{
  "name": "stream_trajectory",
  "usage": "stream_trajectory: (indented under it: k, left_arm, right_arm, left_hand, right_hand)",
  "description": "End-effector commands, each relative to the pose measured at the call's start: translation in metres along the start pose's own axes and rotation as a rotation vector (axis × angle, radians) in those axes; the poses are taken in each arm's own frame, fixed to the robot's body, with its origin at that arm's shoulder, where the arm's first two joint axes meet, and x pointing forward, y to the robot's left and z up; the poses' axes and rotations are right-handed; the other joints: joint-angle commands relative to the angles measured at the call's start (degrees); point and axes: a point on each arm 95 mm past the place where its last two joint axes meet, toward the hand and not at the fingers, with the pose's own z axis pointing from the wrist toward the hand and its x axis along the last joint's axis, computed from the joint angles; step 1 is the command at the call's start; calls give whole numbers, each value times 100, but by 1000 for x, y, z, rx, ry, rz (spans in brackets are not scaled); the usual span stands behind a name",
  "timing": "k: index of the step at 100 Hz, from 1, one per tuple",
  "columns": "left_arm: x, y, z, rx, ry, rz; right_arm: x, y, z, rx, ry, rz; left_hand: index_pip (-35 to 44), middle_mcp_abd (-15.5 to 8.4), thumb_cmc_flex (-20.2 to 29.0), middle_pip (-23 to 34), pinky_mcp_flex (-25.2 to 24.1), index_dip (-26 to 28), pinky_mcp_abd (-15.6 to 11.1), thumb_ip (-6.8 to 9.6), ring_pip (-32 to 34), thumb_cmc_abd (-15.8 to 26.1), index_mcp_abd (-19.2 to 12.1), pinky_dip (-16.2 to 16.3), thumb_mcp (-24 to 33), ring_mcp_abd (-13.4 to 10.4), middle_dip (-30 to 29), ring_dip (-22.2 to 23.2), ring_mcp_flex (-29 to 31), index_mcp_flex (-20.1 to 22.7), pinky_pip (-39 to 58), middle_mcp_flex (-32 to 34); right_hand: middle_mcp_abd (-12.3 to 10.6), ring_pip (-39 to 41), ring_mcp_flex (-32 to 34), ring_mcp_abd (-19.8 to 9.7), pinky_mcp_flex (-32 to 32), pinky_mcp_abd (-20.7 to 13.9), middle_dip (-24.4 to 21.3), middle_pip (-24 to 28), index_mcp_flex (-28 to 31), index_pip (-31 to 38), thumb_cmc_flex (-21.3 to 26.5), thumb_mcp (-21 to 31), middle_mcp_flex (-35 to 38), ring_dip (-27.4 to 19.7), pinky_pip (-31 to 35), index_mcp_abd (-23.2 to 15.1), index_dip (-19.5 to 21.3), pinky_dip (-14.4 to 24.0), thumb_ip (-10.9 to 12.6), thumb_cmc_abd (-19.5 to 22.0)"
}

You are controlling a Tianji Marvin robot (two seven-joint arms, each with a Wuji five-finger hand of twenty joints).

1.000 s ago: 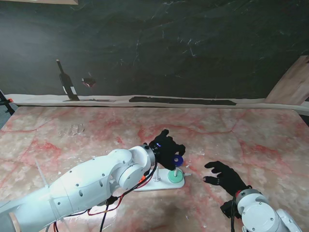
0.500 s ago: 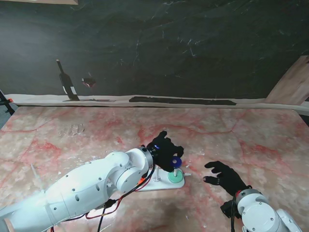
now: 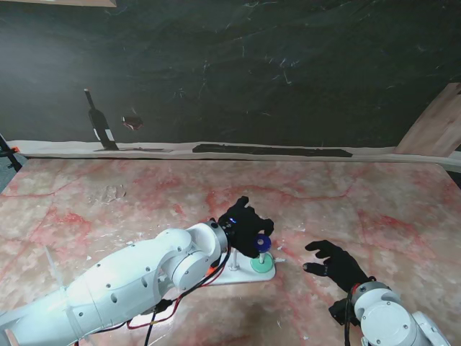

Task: Move the three rings of the Hanoi Tower from the left rod to the right rod

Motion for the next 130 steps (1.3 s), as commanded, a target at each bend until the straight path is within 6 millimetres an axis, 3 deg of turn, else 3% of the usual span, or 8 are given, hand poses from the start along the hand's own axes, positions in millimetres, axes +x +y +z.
stream_trajectory:
  k: [1, 110, 113, 121, 125, 130]
  left_arm:
    - [1, 4, -1, -5, 4, -6]
    - [5, 10, 3, -9, 13, -7]
    - [5, 11, 3, -9, 12, -7]
    - [4, 11, 4, -12, 9, -7]
    - [4, 12, 4, -15, 8, -7]
    - [4, 12, 4, -20, 8, -6]
  right_arm:
    - [0, -3, -1, 4, 2, 5]
    - [-1, -3, -2, 2, -1, 6]
    - [-1, -3, -2, 1, -1, 6]
    - [-1, -3, -2, 1, -2, 5]
    - [-1, -3, -2, 2, -2, 4]
    - [-1, -3, -2, 2, -2, 3]
  left_hand:
    - [508, -216, 526, 41, -32, 115, 50, 282, 128, 150, -223, -11, 858, -35, 177, 65, 52, 299, -24, 291]
    - [461, -228, 434, 30, -42, 99, 49, 269, 112, 216, -238, -21, 822, -37, 142, 60, 9, 192, -35, 139]
    - [445, -62, 365, 170, -38, 94, 49, 385, 98, 329, -235, -29, 783, -29, -64, 56, -13, 159, -64, -12]
    - [404, -56, 271, 251, -55, 84, 46, 482, 68, 458, -243, -27, 677, -15, -393, 48, -76, 76, -104, -224]
    - [373, -64, 223, 390, -44, 73, 50, 608, 55, 513, -246, -8, 595, -9, -929, 47, -108, 36, -182, -335]
    - [338, -34, 195, 345, -63, 61, 52, 621, 27, 465, -253, -5, 564, 19, -1063, 39, -173, -30, -209, -461]
  right_hand:
    - [15, 23, 134, 28, 2, 1, 42, 20, -211, 14, 31, -61, 22, 56, 142, -22, -51, -121, 190, 1]
    - [10, 27, 136, 30, 4, 0, 43, 22, -230, 15, 28, -68, 14, 58, 158, -28, -56, -136, 190, 5]
    - [17, 26, 135, 19, 5, 1, 43, 21, -233, 14, 39, -63, 12, 58, 159, -24, -57, -136, 191, 3]
    - [4, 23, 128, 21, 5, 0, 44, 24, -263, 8, 33, -63, 11, 57, 161, -42, -59, -136, 191, 6]
    - [9, 24, 130, 19, 4, 0, 43, 22, -266, 9, 29, -66, 6, 57, 162, -41, -58, -137, 189, -1]
    - [9, 22, 128, 26, 4, 1, 43, 23, -268, 12, 30, -65, 8, 56, 162, -44, -57, -137, 189, -4]
